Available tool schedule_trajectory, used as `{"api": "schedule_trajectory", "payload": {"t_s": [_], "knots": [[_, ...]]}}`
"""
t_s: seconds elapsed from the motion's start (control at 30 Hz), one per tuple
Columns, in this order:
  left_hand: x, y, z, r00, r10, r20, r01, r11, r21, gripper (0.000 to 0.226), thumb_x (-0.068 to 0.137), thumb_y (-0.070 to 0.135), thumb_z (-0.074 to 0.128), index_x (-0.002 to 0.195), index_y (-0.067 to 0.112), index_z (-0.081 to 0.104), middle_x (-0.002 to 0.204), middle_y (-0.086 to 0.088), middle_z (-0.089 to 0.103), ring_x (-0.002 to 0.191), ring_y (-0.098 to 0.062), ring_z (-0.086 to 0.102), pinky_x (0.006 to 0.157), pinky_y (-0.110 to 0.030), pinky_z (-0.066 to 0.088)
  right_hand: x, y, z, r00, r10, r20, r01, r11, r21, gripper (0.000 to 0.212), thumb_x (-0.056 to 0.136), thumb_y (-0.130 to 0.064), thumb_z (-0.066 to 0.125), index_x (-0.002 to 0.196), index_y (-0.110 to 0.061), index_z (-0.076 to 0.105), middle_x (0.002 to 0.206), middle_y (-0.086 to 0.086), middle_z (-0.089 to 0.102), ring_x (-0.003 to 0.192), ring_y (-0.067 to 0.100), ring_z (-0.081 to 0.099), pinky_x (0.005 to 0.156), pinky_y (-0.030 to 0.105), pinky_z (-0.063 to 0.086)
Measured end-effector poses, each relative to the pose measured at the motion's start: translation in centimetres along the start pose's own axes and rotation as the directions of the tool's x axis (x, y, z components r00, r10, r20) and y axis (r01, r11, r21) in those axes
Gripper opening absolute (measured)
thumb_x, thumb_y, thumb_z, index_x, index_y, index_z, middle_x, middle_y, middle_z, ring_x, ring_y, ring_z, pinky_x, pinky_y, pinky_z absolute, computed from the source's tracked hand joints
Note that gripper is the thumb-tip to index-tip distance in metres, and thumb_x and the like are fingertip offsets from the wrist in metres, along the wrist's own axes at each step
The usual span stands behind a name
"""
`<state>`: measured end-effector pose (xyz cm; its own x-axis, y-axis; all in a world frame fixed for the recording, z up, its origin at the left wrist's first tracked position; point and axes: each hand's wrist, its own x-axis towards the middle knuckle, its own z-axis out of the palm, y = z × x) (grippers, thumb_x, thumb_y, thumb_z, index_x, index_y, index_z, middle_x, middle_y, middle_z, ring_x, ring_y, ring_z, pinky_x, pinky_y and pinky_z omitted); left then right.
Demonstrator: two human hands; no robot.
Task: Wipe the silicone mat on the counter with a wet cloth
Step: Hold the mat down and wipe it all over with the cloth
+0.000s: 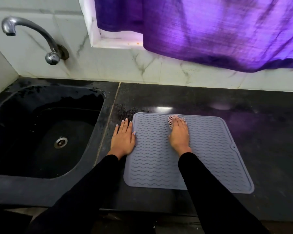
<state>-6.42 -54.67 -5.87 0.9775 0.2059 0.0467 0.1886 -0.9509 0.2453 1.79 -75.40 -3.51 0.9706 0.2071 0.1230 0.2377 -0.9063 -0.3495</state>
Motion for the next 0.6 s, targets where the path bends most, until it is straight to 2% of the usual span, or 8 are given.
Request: {"api": "schedule_trajectory", "payload": {"t_s": [0.07,0.13,0.2,0.3,0.4,0.47,0.53,0.6], "knots": [[0.0,0.1,0.0,1.000,0.005,-0.001,-0.005,1.000,-0.001,0.086,0.076,0.051,-0.011,0.147,0.011,0.013,0.157,-0.007,0.007,0.145,-0.019,0.002,0.116,-0.037,-0.004,0.5,0.7,-0.6,0.999,-0.030,0.026,0.025,0.986,0.168,0.053,0.090,-0.006,0.050,0.142,-0.007,0.038,0.149,0.009,0.037,0.138,0.021,0.033,0.118,0.031,0.019],[0.0,0.1,-0.1,1.000,0.003,0.000,-0.004,1.000,-0.009,0.087,0.074,0.051,-0.012,0.147,0.010,0.013,0.157,-0.007,0.007,0.145,-0.019,0.002,0.117,-0.037,-0.003,1.4,1.3,-1.9,0.988,0.056,0.141,-0.116,0.876,0.468,0.041,0.092,-0.008,0.051,0.133,-0.008,0.052,0.123,0.011,0.060,0.097,0.011,0.065,0.085,0.023,0.051],[-0.1,0.2,-0.2,1.000,0.003,-0.006,-0.003,1.000,-0.013,0.088,0.074,0.051,-0.012,0.147,0.010,0.014,0.157,-0.008,0.009,0.145,-0.019,0.003,0.117,-0.037,-0.003,2.7,1.6,-3.4,0.935,0.172,0.311,-0.353,0.546,0.760,0.023,0.096,-0.012,0.050,0.114,-0.008,0.064,0.076,0.010,0.063,0.037,0.003,0.049,0.036,0.015,0.038],[-0.2,0.2,-0.4,1.000,0.005,-0.018,-0.006,1.000,-0.028,0.085,0.076,0.050,-0.009,0.147,0.011,0.016,0.157,-0.007,0.010,0.145,-0.019,0.004,0.117,-0.037,-0.002,4.2,1.0,-5.1,0.838,0.374,0.396,-0.461,0.099,0.882,0.016,0.098,-0.016,0.048,0.099,-0.009,0.062,0.039,-0.002,0.046,0.021,0.004,0.030,0.029,0.008,0.025],[-0.2,0.2,-0.4,1.000,-0.004,-0.025,0.002,0.999,-0.048,0.073,0.084,0.045,0.000,0.147,0.012,0.018,0.157,-0.006,0.011,0.145,-0.017,0.005,0.117,-0.035,-0.003,3.7,-1.7,-4.2,0.877,0.436,0.202,-0.375,0.360,0.854,0.026,0.097,-0.022,0.048,0.119,-0.021,0.062,0.081,0.000,0.067,0.039,0.007,0.045,0.034,0.015,0.034],[-0.2,0.2,-0.4,0.999,-0.007,-0.033,0.005,0.997,-0.071,0.068,0.086,0.041,0.005,0.146,0.012,0.020,0.157,-0.006,0.013,0.145,-0.017,0.006,0.117,-0.035,-0.002,2.2,-3.6,-2.1,0.964,0.262,0.039,-0.208,0.658,0.724,0.032,0.098,-0.025,0.043,0.126,-0.024,0.058,0.117,0.005,0.065,0.077,0.017,0.061,0.065,0.027,0.052],[-0.3,0.1,-0.4,0.999,-0.003,-0.047,-0.001,0.997,-0.082,0.070,0.086,0.042,0.003,0.146,0.011,0.021,0.156,-0.006,0.014,0.145,-0.017,0.007,0.117,-0.035,-0.002,0.1,-4.7,0.6,0.998,0.068,0.013,-0.068,0.914,0.400,0.040,0.099,-0.020,0.039,0.138,-0.013,0.046,0.141,0.010,0.047,0.127,0.025,0.046,0.109,0.034,0.032],[-0.3,0.1,-0.4,0.999,-0.001,-0.052,-0.004,0.996,-0.090,0.079,0.080,0.046,-0.005,0.146,0.011,0.021,0.156,-0.006,0.014,0.145,-0.018,0.008,0.117,-0.036,-0.001,-1.1,-5.3,2.5,1.000,-0.004,0.023,0.002,0.997,0.077,0.055,0.096,-0.005,0.036,0.148,-0.006,0.021,0.156,0.011,0.020,0.146,0.025,0.012,0.120,0.033,0.002]]}}
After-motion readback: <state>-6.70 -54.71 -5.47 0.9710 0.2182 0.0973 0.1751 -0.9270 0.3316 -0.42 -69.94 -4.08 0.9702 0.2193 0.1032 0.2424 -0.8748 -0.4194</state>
